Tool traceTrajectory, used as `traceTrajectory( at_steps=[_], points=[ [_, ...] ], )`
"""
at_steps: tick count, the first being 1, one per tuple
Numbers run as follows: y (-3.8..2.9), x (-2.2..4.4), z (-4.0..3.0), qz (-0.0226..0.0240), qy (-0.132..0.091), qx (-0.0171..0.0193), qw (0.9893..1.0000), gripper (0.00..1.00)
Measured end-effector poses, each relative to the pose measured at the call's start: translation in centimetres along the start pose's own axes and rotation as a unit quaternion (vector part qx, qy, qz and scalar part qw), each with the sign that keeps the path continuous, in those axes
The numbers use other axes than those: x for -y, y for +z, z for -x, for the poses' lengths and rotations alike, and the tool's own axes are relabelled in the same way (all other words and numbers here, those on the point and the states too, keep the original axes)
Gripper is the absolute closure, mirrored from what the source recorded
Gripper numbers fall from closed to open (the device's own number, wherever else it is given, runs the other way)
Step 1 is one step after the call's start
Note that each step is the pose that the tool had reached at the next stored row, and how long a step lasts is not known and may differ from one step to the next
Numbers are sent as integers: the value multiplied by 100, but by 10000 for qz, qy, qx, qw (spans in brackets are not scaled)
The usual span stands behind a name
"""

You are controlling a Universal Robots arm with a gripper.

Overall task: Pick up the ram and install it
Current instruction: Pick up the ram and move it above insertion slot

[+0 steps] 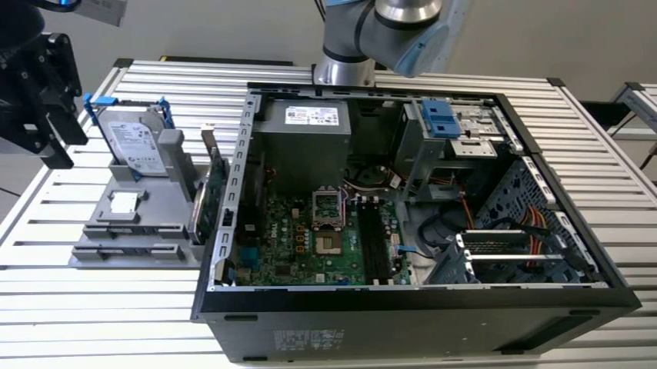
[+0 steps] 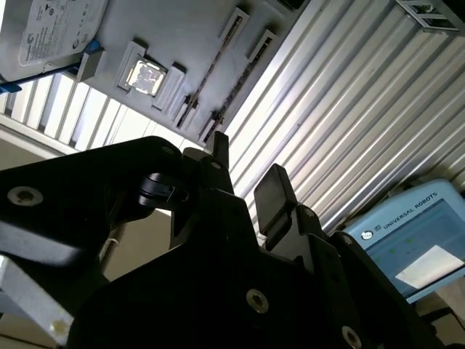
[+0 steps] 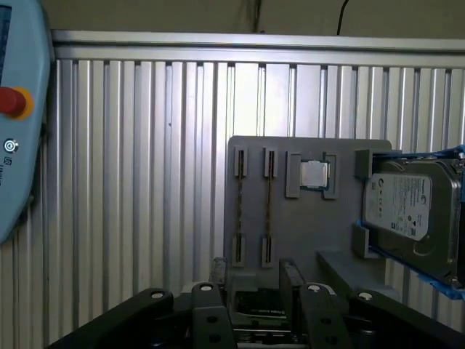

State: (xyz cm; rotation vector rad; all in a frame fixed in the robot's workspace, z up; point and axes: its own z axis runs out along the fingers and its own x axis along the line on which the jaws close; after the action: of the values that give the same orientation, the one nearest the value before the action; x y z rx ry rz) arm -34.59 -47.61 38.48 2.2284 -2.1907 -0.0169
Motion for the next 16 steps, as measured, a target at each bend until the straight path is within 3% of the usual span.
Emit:
traceTrajectory(
  at_steps=[3, 16],
  points=[
    [39, 1, 1, -1, -180, -3, 9998, 0],
    [139, 3, 1, -1, -180, -3, 9998, 0]
  ],
)
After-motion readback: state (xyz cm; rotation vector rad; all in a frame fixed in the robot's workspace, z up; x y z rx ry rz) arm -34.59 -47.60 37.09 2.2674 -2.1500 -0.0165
